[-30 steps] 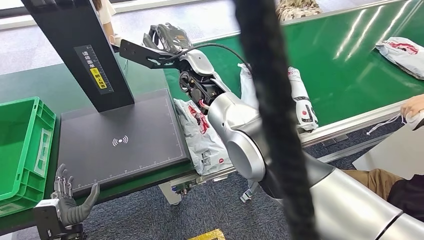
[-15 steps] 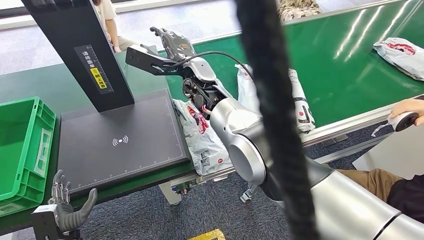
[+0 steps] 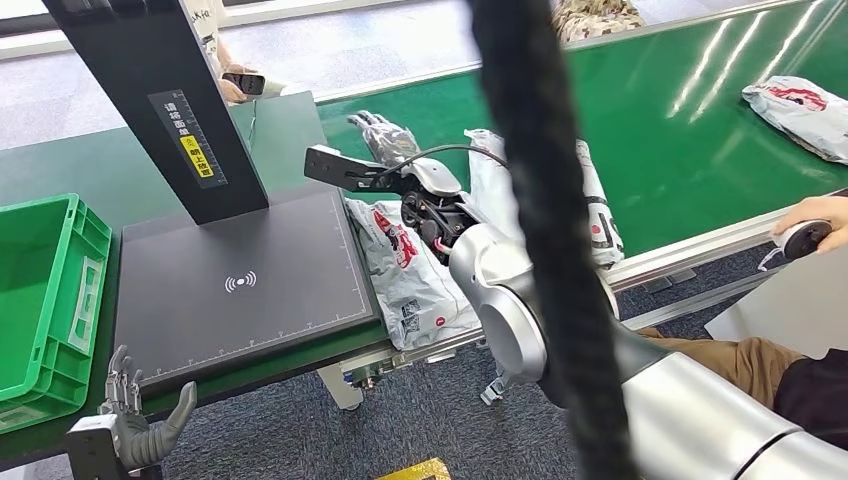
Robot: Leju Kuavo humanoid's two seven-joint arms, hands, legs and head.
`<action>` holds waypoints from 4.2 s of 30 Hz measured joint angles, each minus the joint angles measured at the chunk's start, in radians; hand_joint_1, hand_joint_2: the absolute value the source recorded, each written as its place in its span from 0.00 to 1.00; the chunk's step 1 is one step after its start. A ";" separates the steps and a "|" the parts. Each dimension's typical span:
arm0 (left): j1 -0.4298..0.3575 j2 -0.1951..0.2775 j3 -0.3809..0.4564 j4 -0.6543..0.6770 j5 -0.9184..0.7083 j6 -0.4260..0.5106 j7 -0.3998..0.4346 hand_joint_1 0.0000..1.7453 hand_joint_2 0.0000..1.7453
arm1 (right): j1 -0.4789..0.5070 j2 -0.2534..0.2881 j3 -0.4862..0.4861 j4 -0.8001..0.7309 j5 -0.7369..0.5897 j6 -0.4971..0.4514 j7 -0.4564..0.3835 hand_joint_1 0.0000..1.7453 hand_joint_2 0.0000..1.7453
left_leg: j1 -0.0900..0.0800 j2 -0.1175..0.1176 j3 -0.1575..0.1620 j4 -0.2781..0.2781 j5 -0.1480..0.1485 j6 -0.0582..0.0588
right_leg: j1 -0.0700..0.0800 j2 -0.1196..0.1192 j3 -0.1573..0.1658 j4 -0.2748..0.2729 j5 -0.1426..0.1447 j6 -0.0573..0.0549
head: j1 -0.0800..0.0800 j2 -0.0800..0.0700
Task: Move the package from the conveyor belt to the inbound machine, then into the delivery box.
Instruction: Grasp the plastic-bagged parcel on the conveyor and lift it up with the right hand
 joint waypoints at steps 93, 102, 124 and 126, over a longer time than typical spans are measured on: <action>0.033 -0.042 0.065 -0.073 -0.013 0.024 0.000 0.00 1.00 | 0.362 -0.116 -0.055 0.022 -0.212 0.048 -0.067 0.00 1.00 | 0.000 0.000 0.000 0.000 0.000 0.000 | 0.000 0.000 0.000 0.000 0.000 0.000 | 0.000 0.000; 0.027 -0.041 0.064 -0.071 -0.013 0.024 0.000 0.00 1.00 | 0.389 -0.096 -0.071 0.022 -0.231 0.026 -0.077 0.00 1.00 | 0.000 0.000 0.000 0.000 0.000 0.000 | 0.000 0.000 0.000 0.000 0.000 0.000 | 0.000 0.000; 0.023 -0.039 0.063 -0.062 -0.012 0.034 0.000 0.00 1.00 | 0.405 -0.063 -0.079 0.018 -0.251 0.003 -0.086 1.00 1.00 | 0.000 0.000 0.004 0.000 0.000 0.000 | 0.000 0.000 0.004 0.000 0.000 0.000 | 0.000 0.000; 0.024 -0.038 0.064 -0.062 -0.012 0.034 0.000 0.00 1.00 | 0.405 -0.061 -0.079 0.018 -0.254 0.004 -0.087 1.00 1.00 | 0.000 0.000 0.004 0.000 0.000 0.000 | 0.000 0.000 0.005 0.000 0.000 0.000 | 0.000 0.000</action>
